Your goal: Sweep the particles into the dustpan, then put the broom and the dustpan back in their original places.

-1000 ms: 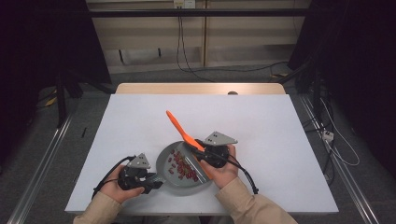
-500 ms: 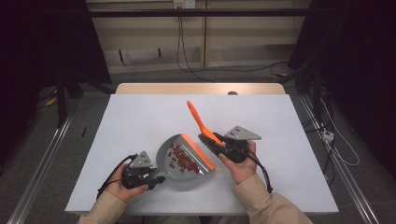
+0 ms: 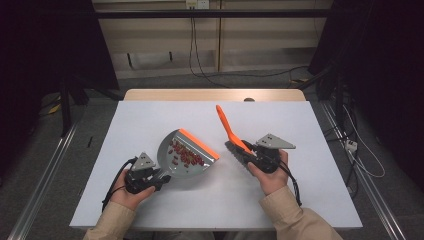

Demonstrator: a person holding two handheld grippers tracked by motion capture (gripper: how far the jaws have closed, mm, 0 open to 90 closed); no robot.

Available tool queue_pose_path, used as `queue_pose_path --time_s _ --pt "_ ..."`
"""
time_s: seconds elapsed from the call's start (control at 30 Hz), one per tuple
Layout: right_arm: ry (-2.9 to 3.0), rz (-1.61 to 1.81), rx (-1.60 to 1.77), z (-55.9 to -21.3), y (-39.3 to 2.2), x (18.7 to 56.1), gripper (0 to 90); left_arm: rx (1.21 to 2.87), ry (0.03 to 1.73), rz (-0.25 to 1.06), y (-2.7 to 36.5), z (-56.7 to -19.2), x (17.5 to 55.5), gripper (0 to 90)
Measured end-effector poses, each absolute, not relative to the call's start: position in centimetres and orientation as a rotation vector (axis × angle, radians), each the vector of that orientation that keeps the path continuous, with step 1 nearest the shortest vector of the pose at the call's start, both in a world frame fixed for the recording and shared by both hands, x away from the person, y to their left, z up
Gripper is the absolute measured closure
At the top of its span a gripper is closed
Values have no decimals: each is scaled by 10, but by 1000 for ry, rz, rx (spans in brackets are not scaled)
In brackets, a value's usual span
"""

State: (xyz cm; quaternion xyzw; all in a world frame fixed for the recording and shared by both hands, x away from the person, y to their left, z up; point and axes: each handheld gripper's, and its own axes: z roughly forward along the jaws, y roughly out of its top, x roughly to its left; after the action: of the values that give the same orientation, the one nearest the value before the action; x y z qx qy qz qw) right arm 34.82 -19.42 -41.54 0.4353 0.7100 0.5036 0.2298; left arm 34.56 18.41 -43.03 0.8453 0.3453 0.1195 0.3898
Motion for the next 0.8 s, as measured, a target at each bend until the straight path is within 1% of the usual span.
queue_pose_path --time_s 0.23,0.8 --pt "1932 1365 1220 -417 -204 347 702 2094 962 386 191 -429 353 632" --pt "1900 1378 1293 -427 -211 355 700 2035 1205 480 206 -437 375 632"
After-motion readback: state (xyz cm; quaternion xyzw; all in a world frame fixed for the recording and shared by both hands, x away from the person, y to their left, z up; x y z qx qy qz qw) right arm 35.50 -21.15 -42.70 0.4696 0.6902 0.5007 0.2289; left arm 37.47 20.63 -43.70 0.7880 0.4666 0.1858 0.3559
